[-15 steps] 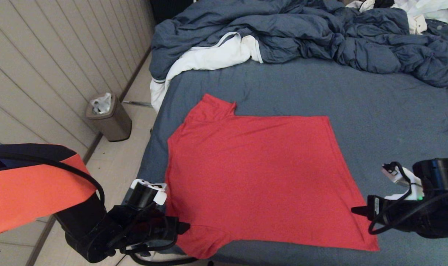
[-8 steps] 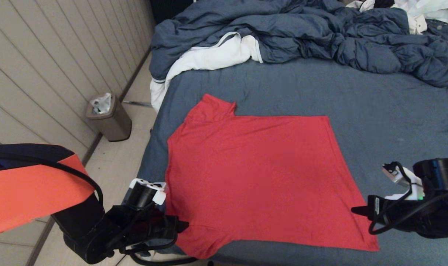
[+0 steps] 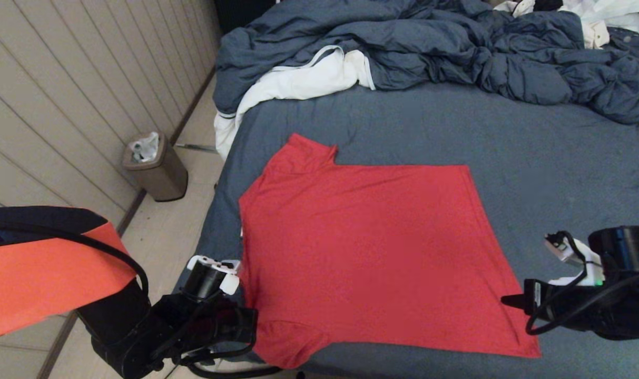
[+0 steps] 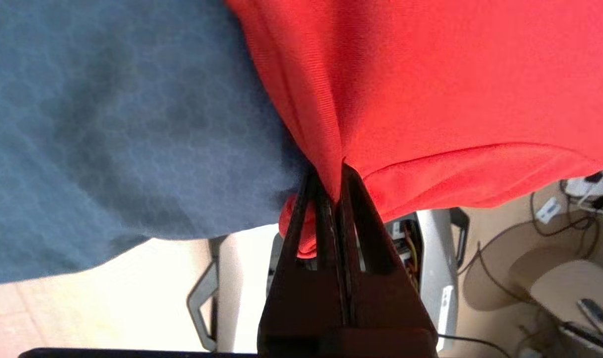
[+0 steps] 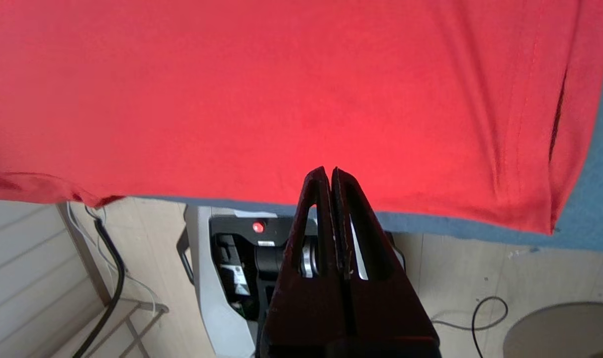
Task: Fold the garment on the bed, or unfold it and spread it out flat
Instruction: Fold the red T-shirt
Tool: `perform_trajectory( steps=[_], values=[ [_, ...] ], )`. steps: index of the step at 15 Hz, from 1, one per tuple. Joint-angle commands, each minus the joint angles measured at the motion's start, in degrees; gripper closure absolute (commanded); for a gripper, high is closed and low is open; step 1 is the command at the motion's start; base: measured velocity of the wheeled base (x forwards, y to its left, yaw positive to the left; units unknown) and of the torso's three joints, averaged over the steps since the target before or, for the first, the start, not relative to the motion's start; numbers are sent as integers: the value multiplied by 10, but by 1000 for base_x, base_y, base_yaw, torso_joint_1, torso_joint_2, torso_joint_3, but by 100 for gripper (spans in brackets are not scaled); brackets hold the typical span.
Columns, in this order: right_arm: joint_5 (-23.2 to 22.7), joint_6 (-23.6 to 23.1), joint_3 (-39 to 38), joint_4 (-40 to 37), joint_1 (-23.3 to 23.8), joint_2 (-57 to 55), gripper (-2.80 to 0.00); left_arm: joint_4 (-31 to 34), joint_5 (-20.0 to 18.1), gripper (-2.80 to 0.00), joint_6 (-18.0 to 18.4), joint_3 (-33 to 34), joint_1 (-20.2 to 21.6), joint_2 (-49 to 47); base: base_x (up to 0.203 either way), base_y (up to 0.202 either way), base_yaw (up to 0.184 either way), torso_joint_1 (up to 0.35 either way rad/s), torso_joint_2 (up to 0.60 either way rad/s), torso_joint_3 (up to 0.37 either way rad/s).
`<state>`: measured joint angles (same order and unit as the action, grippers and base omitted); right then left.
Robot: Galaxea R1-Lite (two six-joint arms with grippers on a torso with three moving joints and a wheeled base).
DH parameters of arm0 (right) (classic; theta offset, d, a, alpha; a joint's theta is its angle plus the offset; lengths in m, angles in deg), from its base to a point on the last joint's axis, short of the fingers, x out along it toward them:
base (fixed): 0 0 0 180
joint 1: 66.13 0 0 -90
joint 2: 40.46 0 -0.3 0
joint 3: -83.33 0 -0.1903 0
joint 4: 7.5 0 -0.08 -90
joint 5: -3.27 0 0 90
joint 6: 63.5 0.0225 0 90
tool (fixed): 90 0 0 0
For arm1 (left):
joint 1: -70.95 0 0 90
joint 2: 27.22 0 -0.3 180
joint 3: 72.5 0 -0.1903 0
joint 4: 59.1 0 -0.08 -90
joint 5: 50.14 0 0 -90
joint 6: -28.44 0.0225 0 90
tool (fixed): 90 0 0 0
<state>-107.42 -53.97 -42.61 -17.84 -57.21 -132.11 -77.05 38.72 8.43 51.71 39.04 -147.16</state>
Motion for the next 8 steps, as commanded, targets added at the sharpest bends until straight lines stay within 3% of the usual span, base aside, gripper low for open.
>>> perform_trajectory(
  steps=[1,8],
  values=[
    [1,-1,-1,-1,0,-7,0,-2,0,0,-1,3,-1,7,0,0,0,0,0,0],
    [39,-74,-48,1,16,-55,0,-2,0,0,-2,8,-1,19,0,0,0,0,0,0]
  ],
)
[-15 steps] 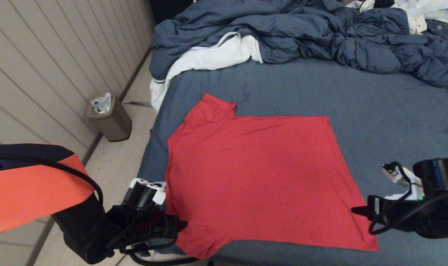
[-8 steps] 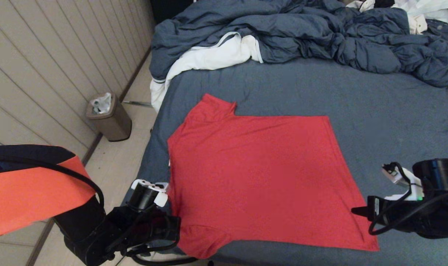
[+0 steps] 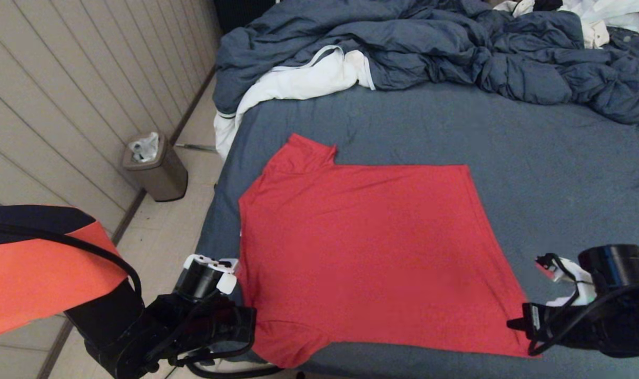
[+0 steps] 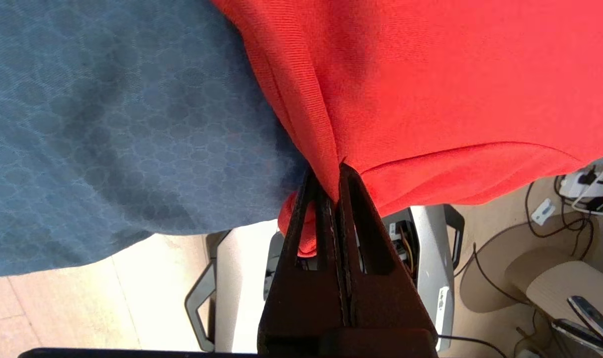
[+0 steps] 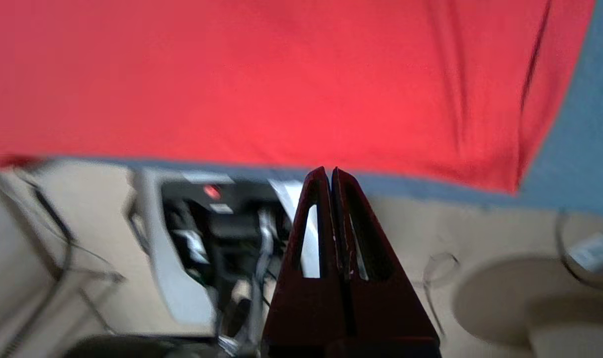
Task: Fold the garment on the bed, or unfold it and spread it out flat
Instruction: Fold the red T-shirt
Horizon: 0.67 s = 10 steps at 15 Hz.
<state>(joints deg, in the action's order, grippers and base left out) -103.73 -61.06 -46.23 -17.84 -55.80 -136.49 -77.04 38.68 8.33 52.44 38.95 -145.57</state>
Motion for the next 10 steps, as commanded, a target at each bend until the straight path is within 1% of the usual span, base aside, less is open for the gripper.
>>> perform_trajectory(
  steps=[1,3,5,6,7,10],
  values=[
    [8,-11,-20,2,2,-8,0,-3,0,0,-1,5,0,5,0,0,0,0,0,0],
    [36,-20,-33,4,11,-10,0,-8,1,0,-2,9,0,13,0,0,0,0,0,0],
    [48,-41,-49,6,41,-27,0,-9,0,0,-2,12,0,16,0,0,0,0,0,0],
    [48,-47,-49,8,61,-33,-280,-9,0,0,-2,12,0,15,0,0,0,0,0,0],
    [48,-53,-51,16,80,-36,-280,-9,0,0,-2,14,-3,15,0,0,0,0,0,0],
    [48,-99,-54,23,136,-46,-280,-9,1,0,-2,15,-9,14,0,0,0,0,0,0]
  ],
)
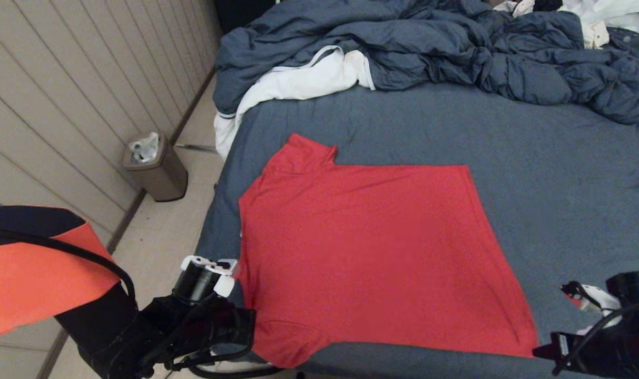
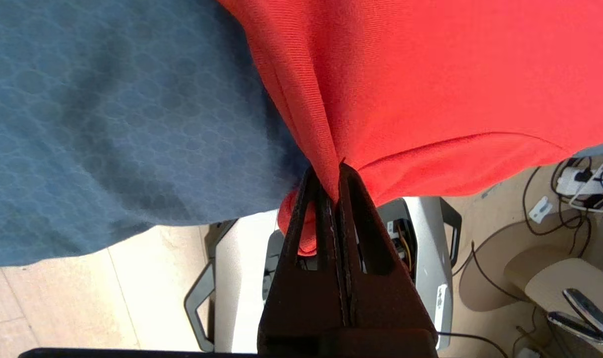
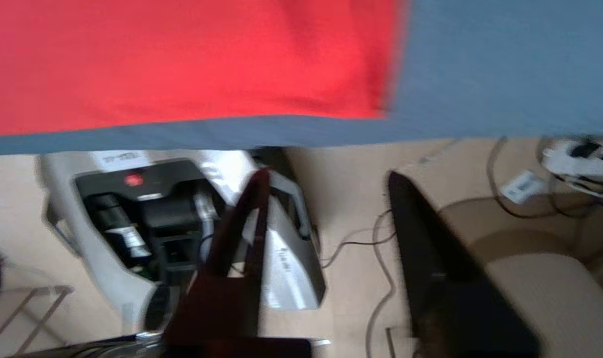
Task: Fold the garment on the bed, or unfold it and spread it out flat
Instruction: Fold the red T-shirt
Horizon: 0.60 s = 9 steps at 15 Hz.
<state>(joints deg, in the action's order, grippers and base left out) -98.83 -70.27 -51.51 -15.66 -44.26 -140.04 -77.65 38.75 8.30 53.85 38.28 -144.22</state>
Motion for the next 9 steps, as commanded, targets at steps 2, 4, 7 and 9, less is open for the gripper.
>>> perform_trajectory(
  steps=[2,4,7,9],
  values=[
    [-1,-10,0,4,29,-39,-280,-4,1,0,-2,2,-2,2,0,0,0,0,0,0],
    [-1,-11,-6,39,30,-64,-280,-4,11,0,-3,1,-2,0,0,0,0,0,0,0],
    [8,-13,-33,109,22,-95,-280,-4,13,0,-3,1,-3,2,0,0,0,0,0,0],
    [28,-20,-45,146,13,-118,-280,-4,14,0,-3,1,-3,3,0,0,0,0,0,0]
  ],
)
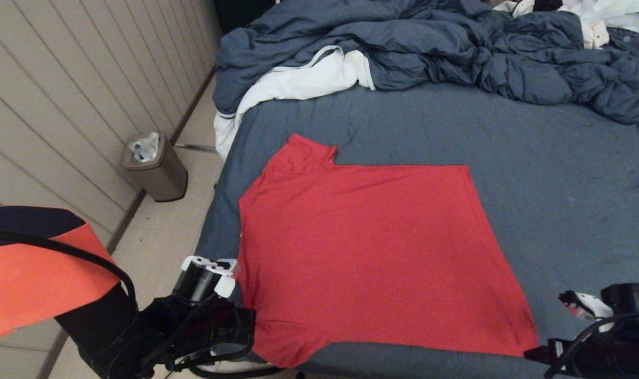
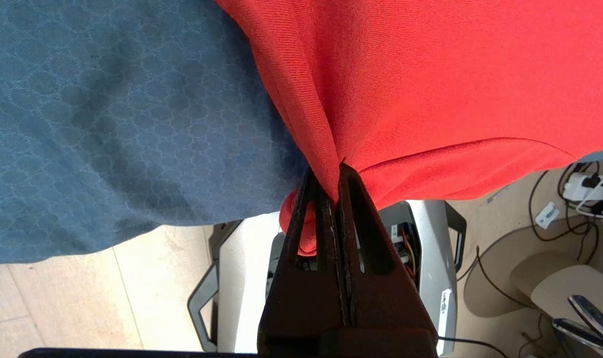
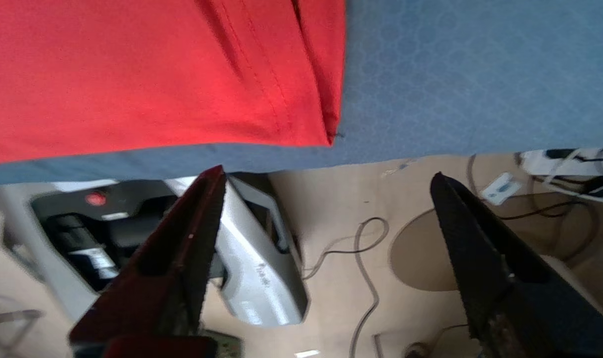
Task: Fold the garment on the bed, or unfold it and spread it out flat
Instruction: Fold the red T-shirt
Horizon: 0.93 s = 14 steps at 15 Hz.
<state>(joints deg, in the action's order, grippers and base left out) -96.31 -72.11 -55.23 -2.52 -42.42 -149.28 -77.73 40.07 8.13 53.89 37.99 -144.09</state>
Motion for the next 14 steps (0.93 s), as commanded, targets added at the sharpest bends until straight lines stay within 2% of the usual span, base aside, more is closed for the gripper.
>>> perform_trajectory(
  steps=[1,7,13,14],
  values=[
    [8,-5,-18,40,-14,-33,-280,-3,1,0,-2,1,0,2,0,0,0,0,0,0],
    [25,-1,1,57,-53,-72,-280,-3,0,0,-3,2,-8,2,0,0,0,0,0,0],
    [31,7,28,57,-58,-86,-280,-3,0,0,-2,2,-8,0,0,0,0,0,0,0],
    [31,7,29,57,-59,-86,0,-3,0,0,-2,1,-8,-1,0,0,0,0,0,0]
  ],
)
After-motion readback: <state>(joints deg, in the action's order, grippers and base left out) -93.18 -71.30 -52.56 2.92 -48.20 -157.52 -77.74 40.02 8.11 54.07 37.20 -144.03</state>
